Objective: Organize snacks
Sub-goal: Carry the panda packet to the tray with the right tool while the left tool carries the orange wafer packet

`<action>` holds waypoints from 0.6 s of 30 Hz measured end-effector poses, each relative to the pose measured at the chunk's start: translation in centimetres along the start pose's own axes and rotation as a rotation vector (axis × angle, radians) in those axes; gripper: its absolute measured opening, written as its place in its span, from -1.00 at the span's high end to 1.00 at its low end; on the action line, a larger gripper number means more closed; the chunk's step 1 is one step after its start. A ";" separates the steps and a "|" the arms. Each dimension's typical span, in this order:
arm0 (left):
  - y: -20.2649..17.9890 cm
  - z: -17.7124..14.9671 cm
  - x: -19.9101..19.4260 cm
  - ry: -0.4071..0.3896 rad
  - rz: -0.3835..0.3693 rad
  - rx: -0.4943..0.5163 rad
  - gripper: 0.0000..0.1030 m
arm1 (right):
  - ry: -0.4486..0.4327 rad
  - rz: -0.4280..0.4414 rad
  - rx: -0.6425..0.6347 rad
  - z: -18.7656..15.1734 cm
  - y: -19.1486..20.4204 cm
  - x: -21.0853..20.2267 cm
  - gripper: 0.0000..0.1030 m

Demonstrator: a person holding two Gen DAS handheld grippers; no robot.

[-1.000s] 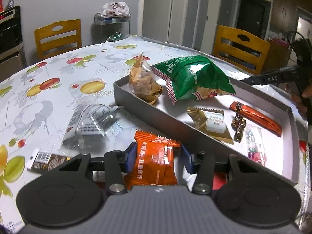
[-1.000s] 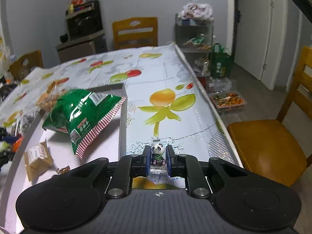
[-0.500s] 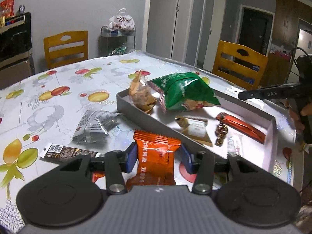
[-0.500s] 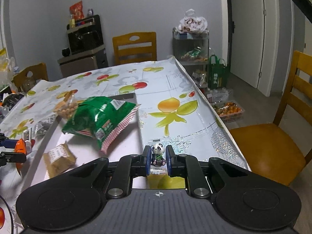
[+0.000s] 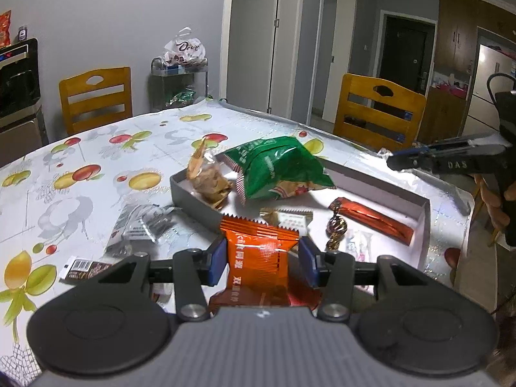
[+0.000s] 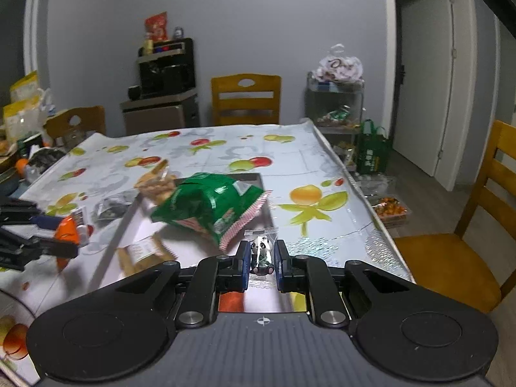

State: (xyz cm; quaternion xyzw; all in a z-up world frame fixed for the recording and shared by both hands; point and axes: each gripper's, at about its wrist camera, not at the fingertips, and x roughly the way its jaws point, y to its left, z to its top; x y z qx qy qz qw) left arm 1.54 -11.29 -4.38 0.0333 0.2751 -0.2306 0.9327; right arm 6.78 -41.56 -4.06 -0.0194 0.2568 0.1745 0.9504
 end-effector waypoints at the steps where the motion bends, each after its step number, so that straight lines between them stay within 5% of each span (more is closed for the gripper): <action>1: -0.2 0.2 0.0 0.000 -0.002 0.004 0.12 | 0.003 0.003 -0.004 -0.1 0.1 -0.1 0.66; 18: -4.8 3.1 1.6 -0.024 -0.118 0.077 0.12 | 0.044 0.079 -0.011 -1.4 1.1 -0.3 0.66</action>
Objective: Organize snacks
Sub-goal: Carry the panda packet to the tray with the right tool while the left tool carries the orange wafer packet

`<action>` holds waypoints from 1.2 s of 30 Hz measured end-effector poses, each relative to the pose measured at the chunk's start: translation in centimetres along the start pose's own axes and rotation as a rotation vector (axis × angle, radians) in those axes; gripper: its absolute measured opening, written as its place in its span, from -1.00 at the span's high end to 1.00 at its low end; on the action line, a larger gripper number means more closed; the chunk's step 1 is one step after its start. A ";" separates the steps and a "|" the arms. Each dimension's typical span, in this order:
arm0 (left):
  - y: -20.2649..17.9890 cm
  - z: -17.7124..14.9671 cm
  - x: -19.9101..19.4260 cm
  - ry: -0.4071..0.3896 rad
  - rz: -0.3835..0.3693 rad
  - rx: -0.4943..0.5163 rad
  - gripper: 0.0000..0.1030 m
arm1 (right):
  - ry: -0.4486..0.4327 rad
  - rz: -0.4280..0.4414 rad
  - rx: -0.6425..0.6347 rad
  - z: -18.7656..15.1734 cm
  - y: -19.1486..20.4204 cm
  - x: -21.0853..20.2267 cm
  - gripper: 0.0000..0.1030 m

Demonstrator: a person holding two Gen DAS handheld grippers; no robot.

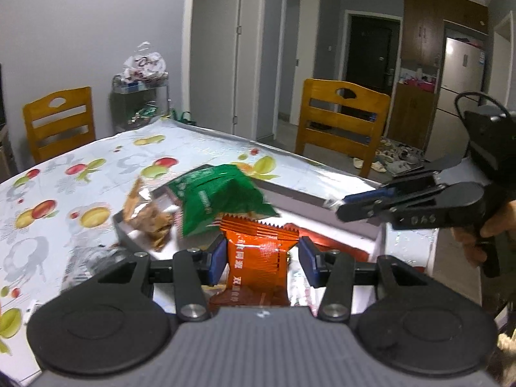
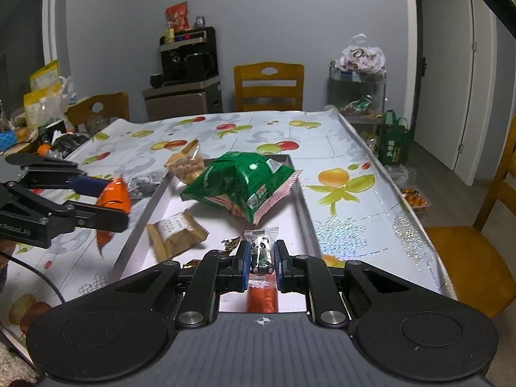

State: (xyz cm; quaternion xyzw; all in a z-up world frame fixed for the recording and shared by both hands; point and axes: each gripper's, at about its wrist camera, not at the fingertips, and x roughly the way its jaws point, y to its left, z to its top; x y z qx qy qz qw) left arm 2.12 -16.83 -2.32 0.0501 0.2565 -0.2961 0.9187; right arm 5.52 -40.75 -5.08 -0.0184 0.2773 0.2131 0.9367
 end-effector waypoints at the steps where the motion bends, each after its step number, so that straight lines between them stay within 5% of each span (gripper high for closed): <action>1: -0.2 0.0 0.3 0.003 -0.012 0.000 0.12 | 0.003 0.005 0.001 -0.1 0.0 0.0 0.66; 20: -3.1 -0.9 5.4 0.122 -0.120 0.027 0.11 | 0.038 0.076 -0.018 -1.7 -0.1 0.5 0.66; 36: -3.0 -1.2 5.8 0.140 -0.112 0.030 0.11 | 0.053 0.089 -0.032 -1.7 0.1 0.7 0.65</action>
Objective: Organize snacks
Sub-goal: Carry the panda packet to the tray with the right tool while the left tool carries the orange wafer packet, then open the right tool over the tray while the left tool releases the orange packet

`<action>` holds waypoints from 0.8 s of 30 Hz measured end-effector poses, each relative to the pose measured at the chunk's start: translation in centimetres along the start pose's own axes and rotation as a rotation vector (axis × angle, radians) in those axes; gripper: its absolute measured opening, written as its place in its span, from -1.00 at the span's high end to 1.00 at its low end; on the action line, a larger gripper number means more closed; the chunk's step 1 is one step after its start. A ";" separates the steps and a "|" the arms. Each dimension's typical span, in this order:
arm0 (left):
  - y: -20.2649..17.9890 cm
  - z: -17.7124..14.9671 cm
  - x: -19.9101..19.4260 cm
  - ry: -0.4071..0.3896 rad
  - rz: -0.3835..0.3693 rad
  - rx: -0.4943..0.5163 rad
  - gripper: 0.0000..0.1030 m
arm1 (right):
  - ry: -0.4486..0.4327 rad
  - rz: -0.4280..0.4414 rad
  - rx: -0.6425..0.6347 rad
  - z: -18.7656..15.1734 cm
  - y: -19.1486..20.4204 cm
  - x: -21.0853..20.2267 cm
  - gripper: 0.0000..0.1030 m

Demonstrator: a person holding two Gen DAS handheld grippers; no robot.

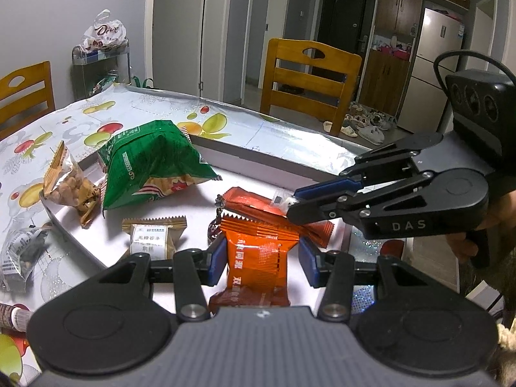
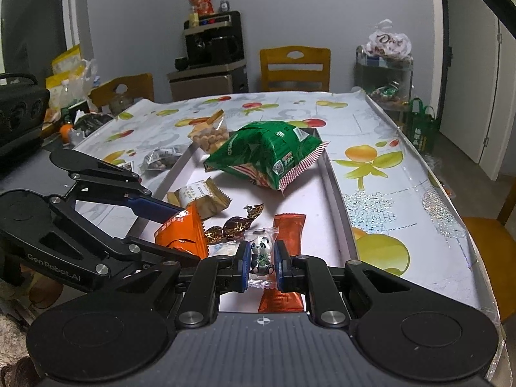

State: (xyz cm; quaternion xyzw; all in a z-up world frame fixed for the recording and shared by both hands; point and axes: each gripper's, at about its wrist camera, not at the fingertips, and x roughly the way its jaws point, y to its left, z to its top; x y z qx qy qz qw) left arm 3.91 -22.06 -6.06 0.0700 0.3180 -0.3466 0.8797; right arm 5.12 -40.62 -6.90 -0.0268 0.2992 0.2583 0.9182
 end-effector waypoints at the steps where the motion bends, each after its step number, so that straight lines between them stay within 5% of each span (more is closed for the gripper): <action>1: 0.0 0.0 0.0 0.000 0.000 0.000 0.11 | 0.003 -0.002 0.001 0.0 0.0 0.0 0.64; 19: 0.1 -0.1 -0.1 0.008 0.016 -0.013 0.06 | -0.011 -0.005 0.015 0.0 -0.1 -0.3 0.56; 24: -0.1 0.0 -0.4 -0.004 0.026 -0.010 -0.28 | -0.019 -0.004 0.014 0.0 0.0 -0.5 0.12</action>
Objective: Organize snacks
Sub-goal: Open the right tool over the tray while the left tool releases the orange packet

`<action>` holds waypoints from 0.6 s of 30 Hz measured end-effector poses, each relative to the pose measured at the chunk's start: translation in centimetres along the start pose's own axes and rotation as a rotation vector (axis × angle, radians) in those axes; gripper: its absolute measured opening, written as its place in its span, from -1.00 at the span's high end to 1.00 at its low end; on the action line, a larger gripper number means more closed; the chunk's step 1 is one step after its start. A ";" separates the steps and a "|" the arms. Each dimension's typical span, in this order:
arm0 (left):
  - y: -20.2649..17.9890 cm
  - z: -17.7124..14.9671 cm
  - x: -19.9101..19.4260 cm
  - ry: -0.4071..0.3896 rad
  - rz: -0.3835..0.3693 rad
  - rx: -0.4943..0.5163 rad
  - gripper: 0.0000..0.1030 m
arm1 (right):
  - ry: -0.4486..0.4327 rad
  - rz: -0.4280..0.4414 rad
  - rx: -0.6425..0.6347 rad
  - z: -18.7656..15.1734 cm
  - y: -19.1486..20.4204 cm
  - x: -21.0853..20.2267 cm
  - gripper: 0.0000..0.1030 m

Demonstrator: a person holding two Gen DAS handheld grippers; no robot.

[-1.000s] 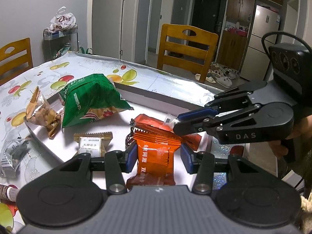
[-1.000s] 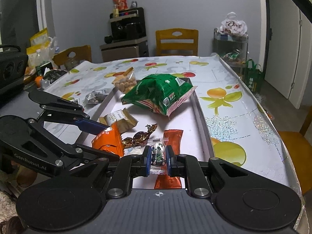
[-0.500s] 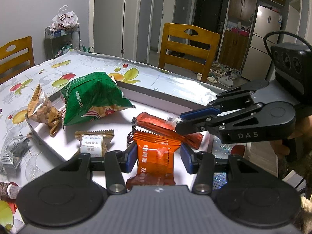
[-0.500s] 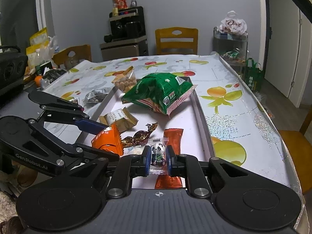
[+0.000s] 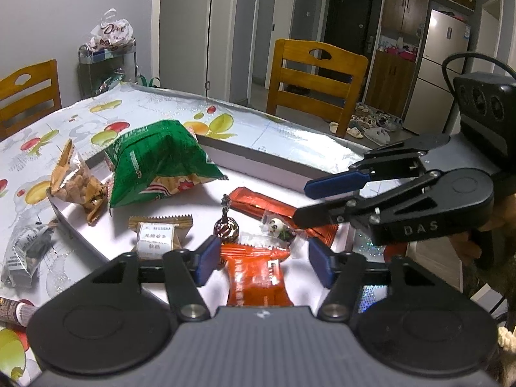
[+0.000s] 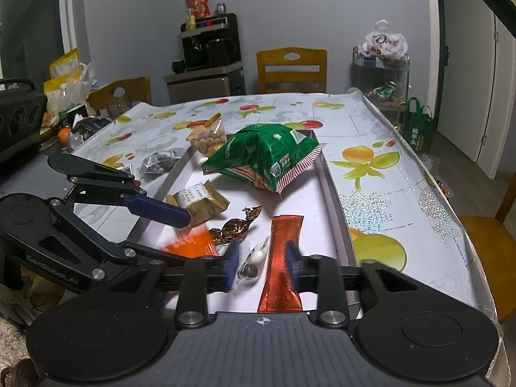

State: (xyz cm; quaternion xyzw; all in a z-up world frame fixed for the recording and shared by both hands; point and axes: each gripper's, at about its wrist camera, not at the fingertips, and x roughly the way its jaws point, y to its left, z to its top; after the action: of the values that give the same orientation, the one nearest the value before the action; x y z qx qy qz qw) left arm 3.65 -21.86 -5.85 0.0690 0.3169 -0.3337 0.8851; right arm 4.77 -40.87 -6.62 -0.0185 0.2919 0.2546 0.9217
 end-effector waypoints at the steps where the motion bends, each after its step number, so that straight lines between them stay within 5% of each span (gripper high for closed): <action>1: 0.0 0.0 -0.1 -0.004 0.003 0.002 -0.32 | -0.004 0.001 -0.003 0.0 0.0 -0.1 0.07; 9: 0.1 0.1 -0.8 -0.026 0.019 -0.001 -0.74 | -0.048 -0.015 0.030 0.6 -0.3 -0.8 -0.93; 18: 0.6 -0.4 -2.1 -0.048 0.046 -0.001 -0.76 | -0.056 -0.009 0.036 1.1 0.3 -1.1 -0.99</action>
State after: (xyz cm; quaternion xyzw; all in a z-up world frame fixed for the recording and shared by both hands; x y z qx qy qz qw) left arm 2.62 -20.17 -4.90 0.0678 0.2941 -0.3145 0.9000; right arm 4.45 -40.88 -5.08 0.0042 0.2703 0.2457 0.9309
